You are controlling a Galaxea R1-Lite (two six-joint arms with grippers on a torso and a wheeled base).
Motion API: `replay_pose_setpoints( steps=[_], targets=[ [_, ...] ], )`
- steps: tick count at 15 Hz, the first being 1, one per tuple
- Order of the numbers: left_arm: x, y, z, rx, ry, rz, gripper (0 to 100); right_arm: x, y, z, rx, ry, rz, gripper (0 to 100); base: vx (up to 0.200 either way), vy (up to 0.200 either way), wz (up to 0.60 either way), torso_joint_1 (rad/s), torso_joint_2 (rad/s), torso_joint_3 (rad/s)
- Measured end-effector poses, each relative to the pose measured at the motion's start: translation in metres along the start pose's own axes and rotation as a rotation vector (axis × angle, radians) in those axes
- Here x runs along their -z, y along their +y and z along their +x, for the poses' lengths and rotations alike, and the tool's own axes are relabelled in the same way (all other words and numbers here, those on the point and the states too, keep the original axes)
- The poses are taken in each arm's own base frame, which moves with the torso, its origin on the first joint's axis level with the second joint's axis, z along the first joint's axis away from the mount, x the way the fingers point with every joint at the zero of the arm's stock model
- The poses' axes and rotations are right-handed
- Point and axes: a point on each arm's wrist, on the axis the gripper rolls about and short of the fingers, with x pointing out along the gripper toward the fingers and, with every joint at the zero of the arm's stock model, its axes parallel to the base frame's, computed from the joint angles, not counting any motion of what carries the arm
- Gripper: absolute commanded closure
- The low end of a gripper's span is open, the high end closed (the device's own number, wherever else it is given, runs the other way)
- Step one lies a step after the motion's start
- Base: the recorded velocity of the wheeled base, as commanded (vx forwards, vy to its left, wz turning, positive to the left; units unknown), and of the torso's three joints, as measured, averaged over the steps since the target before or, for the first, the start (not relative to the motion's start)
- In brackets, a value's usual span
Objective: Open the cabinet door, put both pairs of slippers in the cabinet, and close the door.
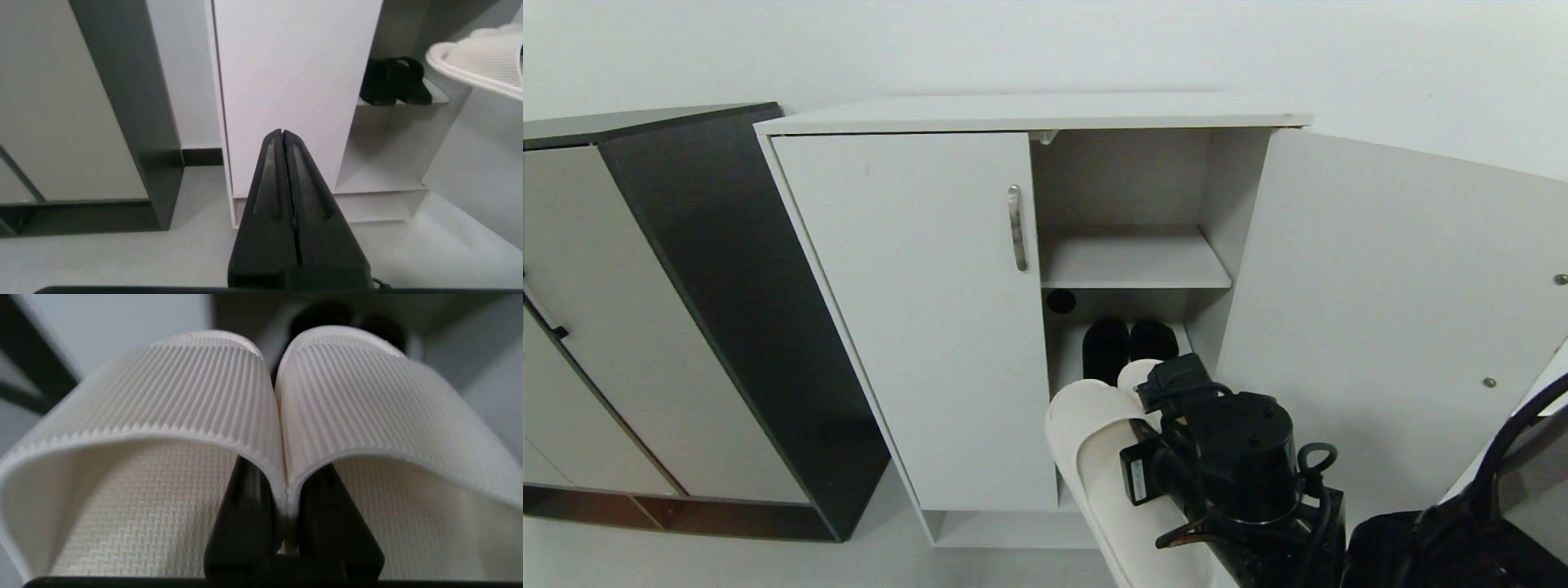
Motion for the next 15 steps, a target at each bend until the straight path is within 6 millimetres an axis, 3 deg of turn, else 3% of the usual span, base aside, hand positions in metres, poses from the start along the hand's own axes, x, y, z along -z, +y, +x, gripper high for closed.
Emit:
replay_pose_setpoints(
  steps=[5,13,15],
  targets=[
    [0.000,0.000,0.000,0.001,-0.001,0.000,100,-0.016,0.012,0.019,0.088,0.001,0.004,100,0.000,0.000,0.00,0.000,0.00,0.000],
    [0.000,0.000,0.000,0.001,-0.001,0.001,100,-0.108,0.019,0.036,0.349,0.024,0.150,100,0.000,0.000,0.00,0.000,0.00,0.000],
    [0.000,0.000,0.000,0.001,-0.001,0.002,100,-0.117,0.017,0.038,0.364,0.001,0.172,100,0.000,0.000,0.00,0.000,0.00,0.000]
  ],
)
